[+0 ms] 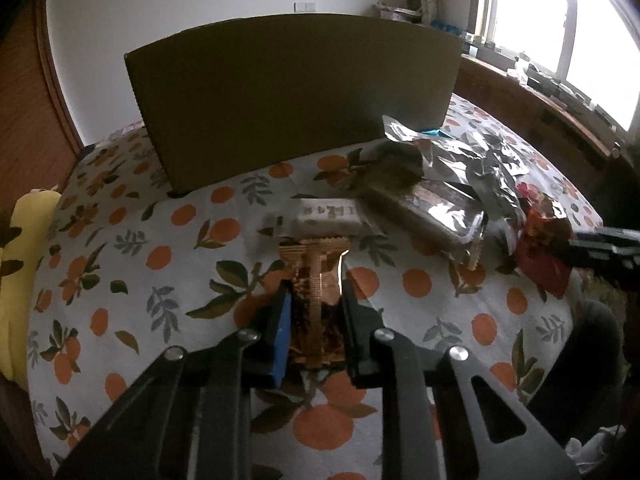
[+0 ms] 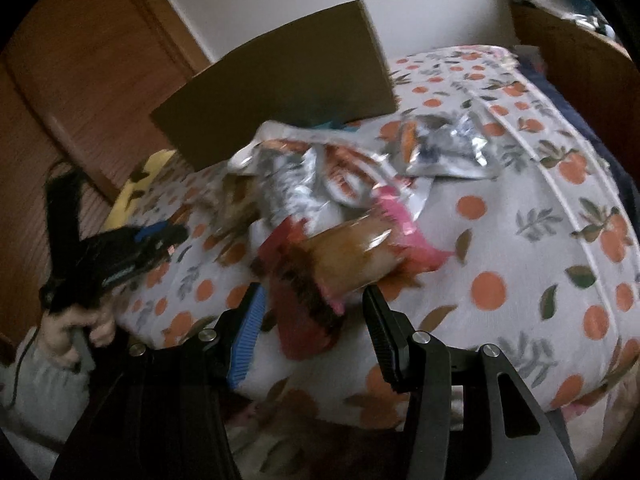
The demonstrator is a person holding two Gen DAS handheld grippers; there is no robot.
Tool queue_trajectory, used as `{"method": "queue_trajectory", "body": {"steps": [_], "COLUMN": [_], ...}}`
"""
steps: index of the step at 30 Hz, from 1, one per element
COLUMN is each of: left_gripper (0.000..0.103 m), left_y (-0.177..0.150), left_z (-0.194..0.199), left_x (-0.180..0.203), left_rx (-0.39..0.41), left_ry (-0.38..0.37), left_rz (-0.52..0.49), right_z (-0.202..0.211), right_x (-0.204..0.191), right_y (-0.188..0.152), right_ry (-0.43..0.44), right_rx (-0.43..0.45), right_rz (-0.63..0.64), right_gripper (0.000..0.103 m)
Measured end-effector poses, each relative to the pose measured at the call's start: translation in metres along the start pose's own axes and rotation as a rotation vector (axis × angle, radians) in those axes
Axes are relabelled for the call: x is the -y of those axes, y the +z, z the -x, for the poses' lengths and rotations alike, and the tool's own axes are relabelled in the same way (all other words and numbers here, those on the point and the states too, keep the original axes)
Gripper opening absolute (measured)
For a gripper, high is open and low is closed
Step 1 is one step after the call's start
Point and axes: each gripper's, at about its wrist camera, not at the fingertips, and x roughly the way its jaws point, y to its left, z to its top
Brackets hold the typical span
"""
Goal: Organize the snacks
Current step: 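Grasp the brown wafer packet with the left gripper, then grasp the pink-edged bread bag with the right gripper while the left gripper holds the wafer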
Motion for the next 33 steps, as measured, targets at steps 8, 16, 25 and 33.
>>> {"method": "queue_trajectory", "body": {"steps": [8, 16, 25, 33], "left_gripper": [0.020, 0.020, 0.020, 0.020], "left_y": [-0.002, -0.004, -0.005, -0.008], "left_z": [0.003, 0.005, 0.004, 0.008], "left_x": [0.002, 0.002, 0.004, 0.003], "left_rx": [0.002, 0.013, 0.015, 0.021], "left_ry": [-0.035, -0.037, -0.032, -0.055], "left_rz": [0.028, 0.037, 0.034, 0.055], "right_z": [-0.012, -0.019, -0.024, -0.022], "right_x": [0.007, 0.011, 0.003, 0.004], "right_y": [0.028, 0.043, 0.050, 0.048], "right_ry": [-0.030, 0.037, -0.011, -0.015], "right_rx": [-0.004, 0.022, 0.015, 0.024], "right_rz": [-0.017, -0.085, -0.048, -0.034], "right_gripper": [0.056, 0.063, 0.064, 0.051]}}
